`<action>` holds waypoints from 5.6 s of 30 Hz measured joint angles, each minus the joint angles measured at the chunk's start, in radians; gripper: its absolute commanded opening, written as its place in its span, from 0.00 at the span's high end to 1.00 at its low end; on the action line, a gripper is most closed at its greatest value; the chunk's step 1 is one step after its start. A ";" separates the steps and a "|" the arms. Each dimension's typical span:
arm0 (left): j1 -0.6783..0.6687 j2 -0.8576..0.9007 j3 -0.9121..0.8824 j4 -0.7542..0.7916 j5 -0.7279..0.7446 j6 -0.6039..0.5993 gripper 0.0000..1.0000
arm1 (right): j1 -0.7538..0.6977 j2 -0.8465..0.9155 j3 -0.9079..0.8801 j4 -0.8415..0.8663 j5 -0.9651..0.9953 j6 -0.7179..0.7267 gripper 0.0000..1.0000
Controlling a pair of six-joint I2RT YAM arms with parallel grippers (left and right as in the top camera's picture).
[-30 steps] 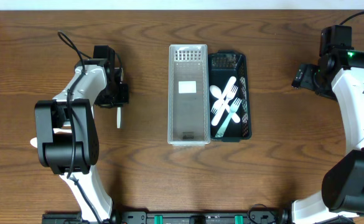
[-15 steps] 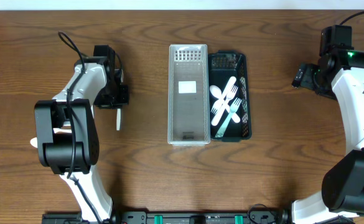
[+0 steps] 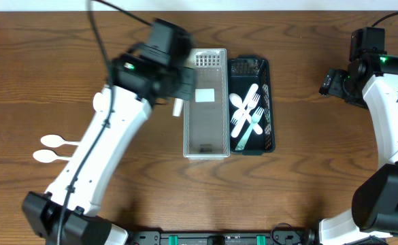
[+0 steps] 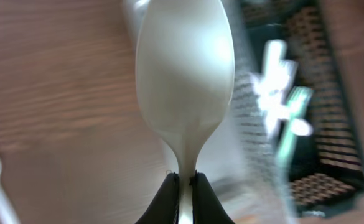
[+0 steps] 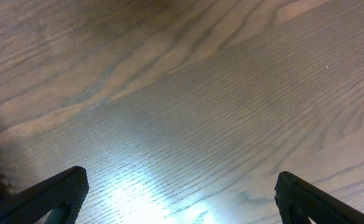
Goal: Pack container
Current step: 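Carry the white spoon into the white basket and release it, then return the left gripper and grasp the upright white spoon, then carry the white spoon into the white basket and release it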
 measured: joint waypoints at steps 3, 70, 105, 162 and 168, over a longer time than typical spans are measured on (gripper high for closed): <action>-0.062 0.032 -0.002 0.027 -0.002 -0.080 0.94 | 0.000 0.000 0.000 0.000 -0.001 0.000 0.01; 0.689 0.462 -0.159 0.084 -0.044 0.249 0.04 | 0.000 0.000 0.000 -0.004 -0.016 -0.029 0.01; 0.689 0.451 -0.230 0.132 -0.030 0.297 0.86 | 0.000 0.000 0.000 -0.015 -0.016 -0.029 0.01; -0.123 0.204 -0.207 0.177 -0.082 -0.078 0.08 | 0.000 0.000 0.000 -0.007 -0.016 -0.029 0.01; -0.016 -0.021 -0.206 0.158 -0.167 -0.084 0.02 | 0.000 0.000 0.000 -0.007 -0.016 -0.029 0.01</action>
